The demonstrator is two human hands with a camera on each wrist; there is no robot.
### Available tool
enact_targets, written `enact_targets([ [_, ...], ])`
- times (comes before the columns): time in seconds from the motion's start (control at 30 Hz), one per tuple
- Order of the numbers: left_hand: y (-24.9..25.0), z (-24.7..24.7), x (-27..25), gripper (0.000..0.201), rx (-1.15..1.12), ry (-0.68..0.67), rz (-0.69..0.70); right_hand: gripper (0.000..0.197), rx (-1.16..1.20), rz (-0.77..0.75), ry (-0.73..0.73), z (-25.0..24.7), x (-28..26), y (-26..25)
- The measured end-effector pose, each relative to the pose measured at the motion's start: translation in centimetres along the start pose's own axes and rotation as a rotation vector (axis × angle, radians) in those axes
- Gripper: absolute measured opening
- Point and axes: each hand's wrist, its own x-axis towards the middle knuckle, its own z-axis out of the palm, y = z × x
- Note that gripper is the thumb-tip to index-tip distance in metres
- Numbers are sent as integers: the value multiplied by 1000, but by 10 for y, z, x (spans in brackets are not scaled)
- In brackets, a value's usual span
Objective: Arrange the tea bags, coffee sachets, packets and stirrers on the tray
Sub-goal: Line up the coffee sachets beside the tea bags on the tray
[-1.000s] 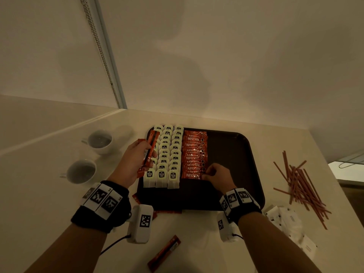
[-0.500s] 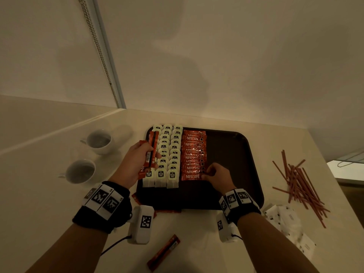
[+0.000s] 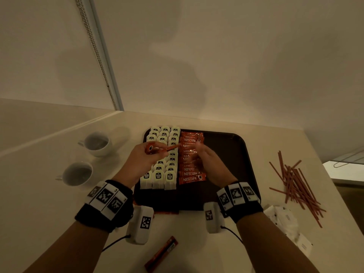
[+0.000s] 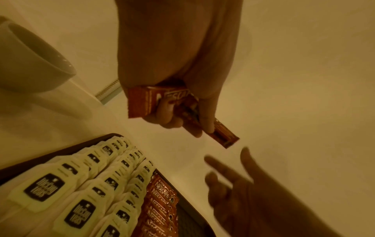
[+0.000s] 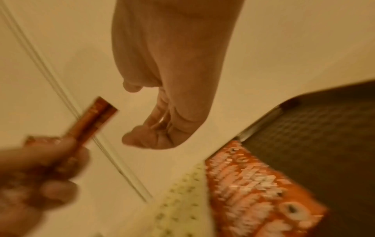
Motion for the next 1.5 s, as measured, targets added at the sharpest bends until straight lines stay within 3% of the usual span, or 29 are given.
enact_targets([
  [0.1, 6, 5, -1, 22, 66, -37, 105, 25, 82, -70, -80, 17, -5, -26],
  [0.2, 11, 1, -5, 41, 75, -6, 138, 8, -66, -190, 18, 21, -8, -31],
  [0.27, 13, -3, -10, 48, 37, 3, 110, 8, -158, -262, 122, 18, -11, -30],
  [0.37, 15, -7, -17, 27, -35, 22, 56, 13, -208, -358, 214, 21, -19, -33],
  [0.53, 20, -5, -22, 18, -68, 49, 74, 10, -187, -426, 255, 26, -30, -36],
  [0.67, 20, -1, -20, 10, 14, 157, 147, 15, -151, -403, 129, 29, -37, -40],
  [0.83, 24, 3, -24, 13, 113, 137, 198, 17, 29, -369, 60, 35, -41, -38],
  [0.97, 26, 5, -25, 10, 135, 102, 216, 17, 36, -342, 8, 37, -40, -37],
  [1.07, 26, 3, -23, 11, 109, 107, 183, 17, 65, -314, -2, 35, -38, -36],
  [1.2, 22, 1, -22, 23, -87, 80, 26, 15, 155, -254, 5, 28, -36, -38],
  [1.33, 22, 0, -24, 26, -159, 28, -38, 12, -78, -290, 64, 21, -35, -41],
  [1.5, 18, -2, -17, 21, -151, 48, -46, 16, -195, -274, -18, 5, -32, -37],
])
